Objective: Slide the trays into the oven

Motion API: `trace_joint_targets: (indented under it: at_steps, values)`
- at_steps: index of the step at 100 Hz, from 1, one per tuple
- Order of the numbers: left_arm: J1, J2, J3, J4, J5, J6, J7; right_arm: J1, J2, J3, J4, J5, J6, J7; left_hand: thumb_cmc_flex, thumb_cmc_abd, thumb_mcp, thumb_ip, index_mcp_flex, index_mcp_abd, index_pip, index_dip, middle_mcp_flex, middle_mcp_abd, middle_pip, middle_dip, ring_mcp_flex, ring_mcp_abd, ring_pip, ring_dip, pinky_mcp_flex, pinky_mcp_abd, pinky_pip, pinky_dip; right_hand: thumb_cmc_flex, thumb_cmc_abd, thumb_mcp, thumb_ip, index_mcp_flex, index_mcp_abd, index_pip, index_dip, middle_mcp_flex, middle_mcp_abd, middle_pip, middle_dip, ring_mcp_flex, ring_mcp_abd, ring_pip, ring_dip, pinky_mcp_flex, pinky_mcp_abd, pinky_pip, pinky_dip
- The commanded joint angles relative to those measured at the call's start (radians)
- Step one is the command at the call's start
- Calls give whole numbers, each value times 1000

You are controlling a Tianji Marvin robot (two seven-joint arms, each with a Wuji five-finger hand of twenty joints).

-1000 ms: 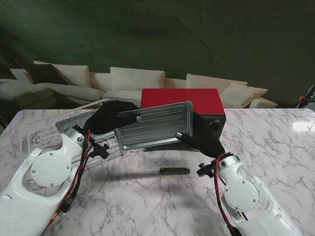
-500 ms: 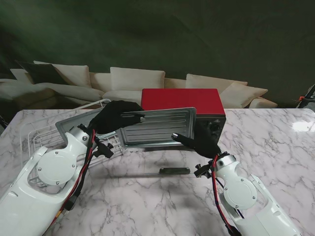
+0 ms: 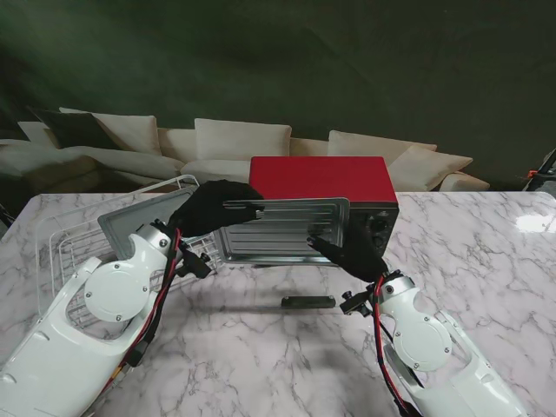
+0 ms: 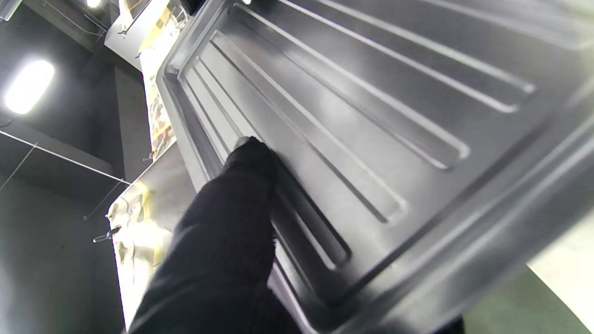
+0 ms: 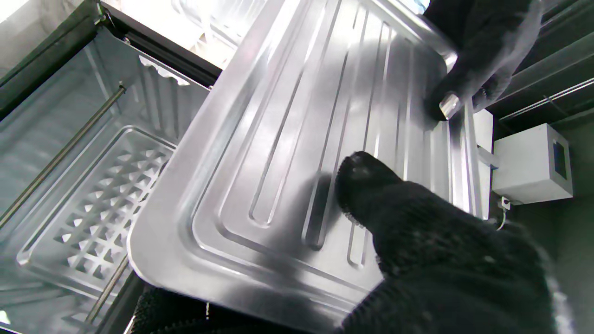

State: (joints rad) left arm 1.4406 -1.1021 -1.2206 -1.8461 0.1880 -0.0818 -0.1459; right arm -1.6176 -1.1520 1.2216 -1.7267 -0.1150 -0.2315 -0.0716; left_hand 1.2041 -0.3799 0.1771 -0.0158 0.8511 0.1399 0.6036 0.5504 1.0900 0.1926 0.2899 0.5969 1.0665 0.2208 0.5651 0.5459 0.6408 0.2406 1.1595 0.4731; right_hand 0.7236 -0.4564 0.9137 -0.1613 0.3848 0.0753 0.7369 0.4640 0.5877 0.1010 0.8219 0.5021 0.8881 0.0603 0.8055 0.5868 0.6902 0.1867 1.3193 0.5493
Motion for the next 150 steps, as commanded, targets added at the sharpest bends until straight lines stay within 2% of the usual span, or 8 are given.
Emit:
trace_joint_targets:
  at_steps: [1, 15, 22, 31, 69, 85, 114, 150]
  values:
    - [-2, -14, 15, 4, -5, 4, -9, -7, -11, -13, -17, 3, 5, 10, 75, 87, 69, 15, 24, -41, 15, 8, 4, 4, -4, 6, 2, 4, 28, 9, 4, -48, 39, -8, 69, -40, 51, -42, 27, -35, 25, 23, 36, -10, 37, 25, 58, -33, 70, 36, 66, -57, 57, 31]
    - [-2, -18, 24, 6, -10, 6, 4, -7, -16, -17, -18, 11, 8, -4, 75, 89, 67, 15, 24, -44, 16, 8, 4, 3, -3, 5, 2, 4, 29, 9, 4, -48, 39, -8, 129, -71, 139, -73, 79, -53, 57, 34, 111, -12, 50, 52, 126, -36, 122, 47, 153, -58, 105, 51]
    - [-1, -19, 27, 6, -13, 7, 11, -8, -21, -20, -18, 10, 6, -29, 75, 89, 67, 15, 23, -43, 16, 8, 2, 5, -3, 5, 1, 4, 29, 9, 4, -48, 39, -8, 140, -64, 159, -84, 123, -76, 139, -50, 182, -15, 54, 74, 185, -36, 163, 57, 209, -51, 152, 62]
    - [1, -21, 31, 7, -18, 13, 17, -9, -28, -21, -17, 0, 5, -60, 75, 90, 65, 15, 22, -42, 14, 6, 2, 6, -3, 4, 0, 4, 29, 8, 3, -48, 39, -8, 149, -52, 166, -87, 201, -113, 208, -64, 285, -12, 73, 75, 277, -23, 203, 64, 296, -29, 212, 72]
    - [-9, -35, 60, 23, -10, 37, 66, -81, -27, 20, -125, 120, 155, -12, 82, 147, -27, 42, -34, -40, -65, -83, -49, -46, -22, -80, -53, 1, 4, 7, -51, -50, 18, -14, 153, -32, 212, -83, 425, -143, 254, -18, 418, 92, 105, 176, 429, 0, 427, 93, 464, 12, 471, 68]
    - [-17, -34, 71, 20, -39, 55, 47, -114, -29, 46, -173, 184, 231, 2, -2, 204, -140, 74, -142, 1, -193, -78, -226, 7, -19, -233, -235, 57, -95, -5, -232, -10, -114, -20, 156, -34, 222, -85, 470, -158, 236, 43, 421, 101, 102, 200, 427, 0, 435, 79, 462, 20, 475, 56]
    - [-24, -27, 58, 25, -5, 33, 34, -141, -42, 72, -191, 242, 292, -27, -188, 260, -182, 56, -232, -11, -371, -50, -479, -40, -119, -280, -514, 34, -278, -65, -531, 55, -412, 3, 158, -34, 227, -88, 496, -176, 228, 111, 421, 101, 104, 223, 429, -11, 448, 76, 462, 25, 475, 54]
    - [9, -20, -30, 18, 62, -14, 46, -177, -43, 108, -204, 255, 328, -27, -319, 263, -195, 30, -342, -33, -440, -129, -661, -62, -207, -366, -679, 8, -411, -184, -605, 74, -740, -47, 160, -35, 229, -89, 507, -179, 223, 128, 419, 102, 104, 235, 428, -12, 453, 75, 462, 25, 475, 54]
